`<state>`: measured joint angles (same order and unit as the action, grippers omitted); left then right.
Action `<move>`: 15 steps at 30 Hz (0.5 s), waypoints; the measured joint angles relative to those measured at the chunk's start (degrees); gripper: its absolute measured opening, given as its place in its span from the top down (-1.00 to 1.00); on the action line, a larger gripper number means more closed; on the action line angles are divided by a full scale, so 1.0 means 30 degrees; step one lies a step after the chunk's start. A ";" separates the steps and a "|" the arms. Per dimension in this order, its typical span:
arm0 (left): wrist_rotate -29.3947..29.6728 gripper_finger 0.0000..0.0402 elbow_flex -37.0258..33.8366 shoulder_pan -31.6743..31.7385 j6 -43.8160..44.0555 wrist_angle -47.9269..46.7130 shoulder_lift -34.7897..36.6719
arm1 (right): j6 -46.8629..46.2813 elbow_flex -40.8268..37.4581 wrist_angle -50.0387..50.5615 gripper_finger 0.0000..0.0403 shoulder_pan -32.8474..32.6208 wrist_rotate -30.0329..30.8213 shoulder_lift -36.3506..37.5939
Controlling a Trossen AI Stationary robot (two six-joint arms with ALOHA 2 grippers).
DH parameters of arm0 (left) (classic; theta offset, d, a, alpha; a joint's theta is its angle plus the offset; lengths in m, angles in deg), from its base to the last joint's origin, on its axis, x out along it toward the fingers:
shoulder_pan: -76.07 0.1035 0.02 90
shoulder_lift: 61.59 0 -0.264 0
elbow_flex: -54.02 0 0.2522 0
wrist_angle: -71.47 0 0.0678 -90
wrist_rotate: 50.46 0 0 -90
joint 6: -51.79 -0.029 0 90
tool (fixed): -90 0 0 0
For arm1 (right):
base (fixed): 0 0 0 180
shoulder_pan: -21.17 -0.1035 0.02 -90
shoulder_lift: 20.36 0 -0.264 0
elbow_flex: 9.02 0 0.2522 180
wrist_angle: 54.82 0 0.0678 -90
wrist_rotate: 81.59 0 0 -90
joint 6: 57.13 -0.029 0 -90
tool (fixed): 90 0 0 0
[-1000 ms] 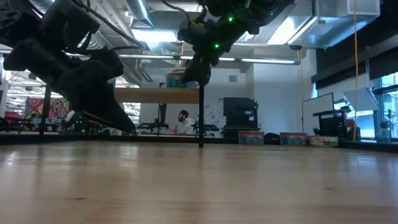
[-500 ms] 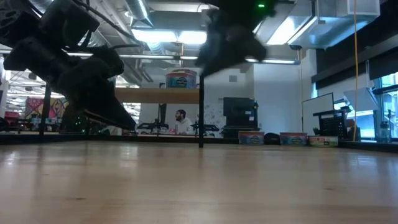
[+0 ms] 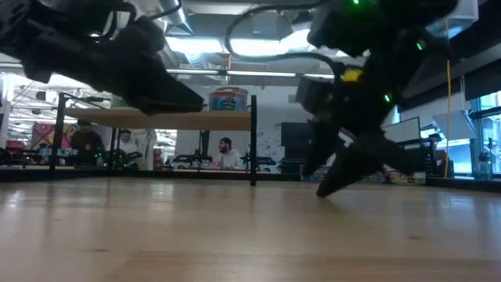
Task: Stack canned seafood by type on shelf
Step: Stack the blue tuna can on top of the blue tuna can on the shelf
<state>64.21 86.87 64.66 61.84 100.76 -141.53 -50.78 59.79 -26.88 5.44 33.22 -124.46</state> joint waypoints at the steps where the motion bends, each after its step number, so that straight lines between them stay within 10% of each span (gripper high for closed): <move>1: -0.0063 0.21 0.0185 0.0179 -0.0351 -0.0272 0.0000 | -0.0038 -0.0426 -0.0725 -0.24 -0.0002 0.0062 0.0027; 15: -0.2992 -0.42 0.9026 -0.1252 -0.3979 -1.5620 -0.0119 | 0.0492 -0.2830 -0.6125 -0.24 0.0000 0.0311 0.0068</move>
<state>55.23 113.95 60.91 49.90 53.90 -141.89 -49.30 51.30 -45.26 5.44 34.15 -124.26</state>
